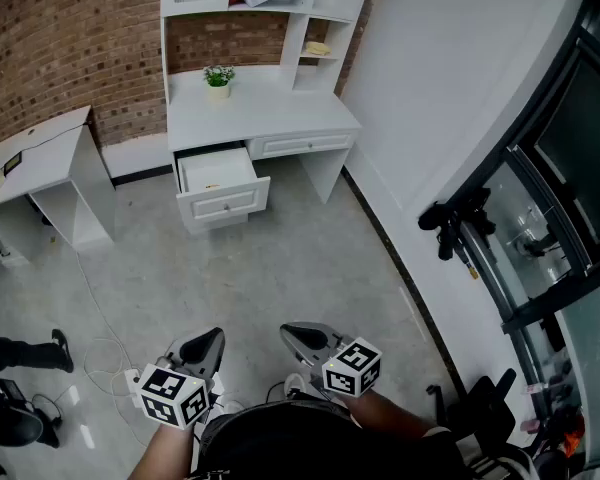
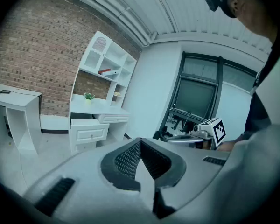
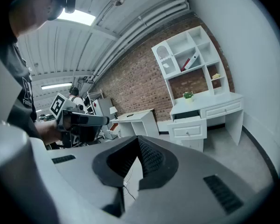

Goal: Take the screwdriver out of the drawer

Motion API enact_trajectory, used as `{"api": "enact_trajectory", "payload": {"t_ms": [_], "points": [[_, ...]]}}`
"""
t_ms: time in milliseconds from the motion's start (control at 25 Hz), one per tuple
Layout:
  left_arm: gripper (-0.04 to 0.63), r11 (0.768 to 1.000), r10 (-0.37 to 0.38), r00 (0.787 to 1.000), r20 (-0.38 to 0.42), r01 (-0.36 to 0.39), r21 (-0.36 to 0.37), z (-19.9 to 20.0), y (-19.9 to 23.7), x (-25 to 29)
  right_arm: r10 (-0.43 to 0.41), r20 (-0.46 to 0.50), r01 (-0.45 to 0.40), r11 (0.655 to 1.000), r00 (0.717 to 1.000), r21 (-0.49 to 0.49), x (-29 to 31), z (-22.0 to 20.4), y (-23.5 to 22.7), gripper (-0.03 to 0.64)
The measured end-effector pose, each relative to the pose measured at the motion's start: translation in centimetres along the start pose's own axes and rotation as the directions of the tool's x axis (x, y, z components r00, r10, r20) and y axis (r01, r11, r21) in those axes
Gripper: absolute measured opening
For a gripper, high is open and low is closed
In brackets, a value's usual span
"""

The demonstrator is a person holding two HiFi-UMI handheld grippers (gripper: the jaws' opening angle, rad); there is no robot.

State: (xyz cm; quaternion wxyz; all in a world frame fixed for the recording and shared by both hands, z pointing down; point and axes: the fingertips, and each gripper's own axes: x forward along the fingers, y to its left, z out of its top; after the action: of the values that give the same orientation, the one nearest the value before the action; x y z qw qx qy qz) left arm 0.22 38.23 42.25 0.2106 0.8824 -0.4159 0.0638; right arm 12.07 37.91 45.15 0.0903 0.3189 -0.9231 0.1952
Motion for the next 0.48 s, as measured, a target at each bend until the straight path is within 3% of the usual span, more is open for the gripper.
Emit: {"api": "enact_trajectory", "payload": {"t_ms": [480], "points": [[0.017, 1.0, 0.009, 1.0, 0.003, -0.009, 0.007, 0.6, -0.4, 1.2, 0.01, 0.003, -0.01, 1.0, 1.0, -0.008, -0.2, 0.5, -1.0, 0.005]]}}
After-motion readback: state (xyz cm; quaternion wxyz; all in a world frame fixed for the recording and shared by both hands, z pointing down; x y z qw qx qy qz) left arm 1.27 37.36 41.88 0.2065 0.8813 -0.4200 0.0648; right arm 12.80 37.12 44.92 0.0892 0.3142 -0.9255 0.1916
